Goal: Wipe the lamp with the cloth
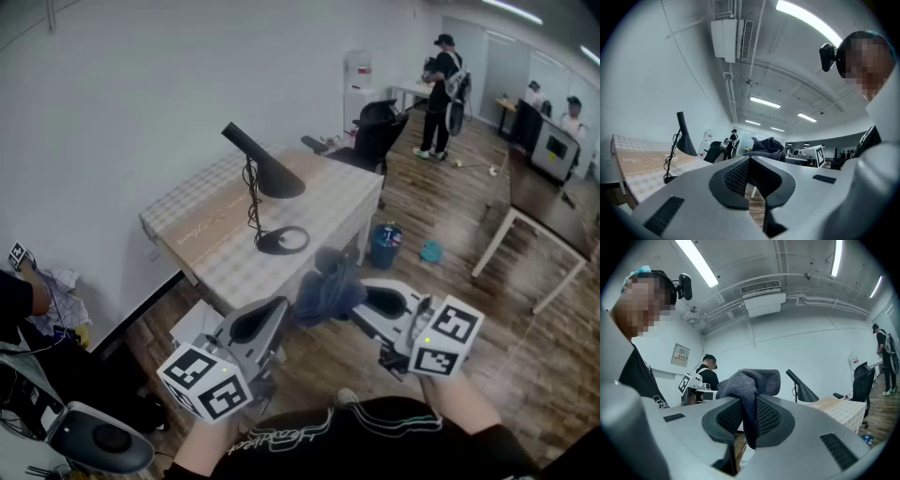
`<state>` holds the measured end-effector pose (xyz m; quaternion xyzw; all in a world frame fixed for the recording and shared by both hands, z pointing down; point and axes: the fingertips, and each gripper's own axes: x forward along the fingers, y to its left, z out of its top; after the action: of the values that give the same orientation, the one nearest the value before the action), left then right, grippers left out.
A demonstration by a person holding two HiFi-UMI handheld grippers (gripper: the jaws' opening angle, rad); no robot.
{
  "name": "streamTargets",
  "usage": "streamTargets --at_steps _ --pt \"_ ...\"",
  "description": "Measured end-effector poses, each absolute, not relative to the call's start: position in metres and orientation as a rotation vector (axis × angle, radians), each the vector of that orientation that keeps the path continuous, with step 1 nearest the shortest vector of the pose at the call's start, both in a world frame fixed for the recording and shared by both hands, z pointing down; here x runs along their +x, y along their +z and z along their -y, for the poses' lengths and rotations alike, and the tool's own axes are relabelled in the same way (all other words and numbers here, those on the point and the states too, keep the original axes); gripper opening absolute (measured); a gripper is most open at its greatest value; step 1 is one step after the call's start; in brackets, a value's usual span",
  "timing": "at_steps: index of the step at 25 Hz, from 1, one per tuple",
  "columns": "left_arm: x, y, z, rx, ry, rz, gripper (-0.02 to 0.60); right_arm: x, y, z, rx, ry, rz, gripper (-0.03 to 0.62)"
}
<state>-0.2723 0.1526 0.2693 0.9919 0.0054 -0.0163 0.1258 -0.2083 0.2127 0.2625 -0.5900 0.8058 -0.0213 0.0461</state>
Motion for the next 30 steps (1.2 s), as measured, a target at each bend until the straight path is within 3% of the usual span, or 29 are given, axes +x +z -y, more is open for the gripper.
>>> streamTargets --at_steps 17,30 --pt "-0.244 0.274 -0.133 2.875 -0.025 -0.004 0.0 -0.173 0.267 -0.191 -1.824 -0.114 -2.415 0.057" --pt "-0.15 0.287 -0.046 2.844 0.009 0.149 0.0 -0.07 0.275 -0.099 -1.808 -0.099 -2.504 0.057"
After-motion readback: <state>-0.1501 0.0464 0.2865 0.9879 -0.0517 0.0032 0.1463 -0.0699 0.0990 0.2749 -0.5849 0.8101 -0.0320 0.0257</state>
